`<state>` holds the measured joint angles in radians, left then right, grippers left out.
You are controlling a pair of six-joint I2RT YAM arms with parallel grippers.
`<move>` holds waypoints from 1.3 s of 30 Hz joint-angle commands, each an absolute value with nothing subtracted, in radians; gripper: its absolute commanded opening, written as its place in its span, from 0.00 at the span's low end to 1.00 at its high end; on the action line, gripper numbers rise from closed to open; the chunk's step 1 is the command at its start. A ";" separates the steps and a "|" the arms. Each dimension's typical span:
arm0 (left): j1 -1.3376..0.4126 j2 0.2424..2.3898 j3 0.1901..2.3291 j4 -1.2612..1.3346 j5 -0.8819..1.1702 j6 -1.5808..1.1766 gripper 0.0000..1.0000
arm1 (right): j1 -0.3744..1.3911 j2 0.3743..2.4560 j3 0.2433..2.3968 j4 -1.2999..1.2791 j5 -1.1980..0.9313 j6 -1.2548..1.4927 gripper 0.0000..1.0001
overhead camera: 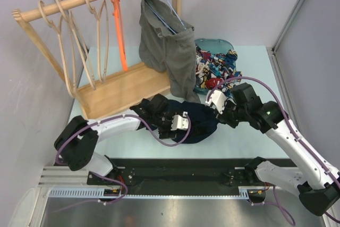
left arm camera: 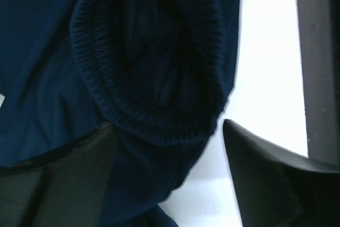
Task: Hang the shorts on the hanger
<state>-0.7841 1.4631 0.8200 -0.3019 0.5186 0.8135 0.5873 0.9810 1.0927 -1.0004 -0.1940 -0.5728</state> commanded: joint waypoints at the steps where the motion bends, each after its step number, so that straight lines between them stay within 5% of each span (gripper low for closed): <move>1: -0.793 1.503 0.903 -0.245 0.541 0.812 0.69 | 0.601 0.937 1.092 -0.974 -0.166 -0.558 0.00; 5: -0.782 1.482 0.965 -0.339 0.532 0.775 0.22 | 0.601 0.917 1.092 -0.962 -0.137 -0.561 0.00; 6: -0.764 1.470 0.992 -0.362 0.532 0.753 0.02 | 0.603 0.910 1.092 -0.960 -0.130 -0.563 0.00; 17: -0.670 1.186 1.342 -0.613 0.359 0.664 0.00 | 0.581 0.909 1.262 -0.796 0.150 -0.779 0.00; 25: -0.669 1.157 1.693 -0.741 0.184 0.733 0.00 | 0.606 1.185 2.010 -1.090 0.094 -0.813 0.00; 29: -0.669 1.161 1.816 -0.825 0.141 0.732 0.00 | 0.612 1.262 2.170 -1.241 0.110 -0.896 0.00; 39: -0.669 1.075 1.550 -0.885 0.115 0.641 0.00 | 0.626 1.190 1.739 -1.243 -0.021 -0.776 0.00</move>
<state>-0.6777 1.1091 1.6543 -0.8288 0.1810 0.7006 0.6197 1.2156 1.9175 -1.2304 0.0071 -0.8387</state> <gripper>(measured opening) 0.011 0.022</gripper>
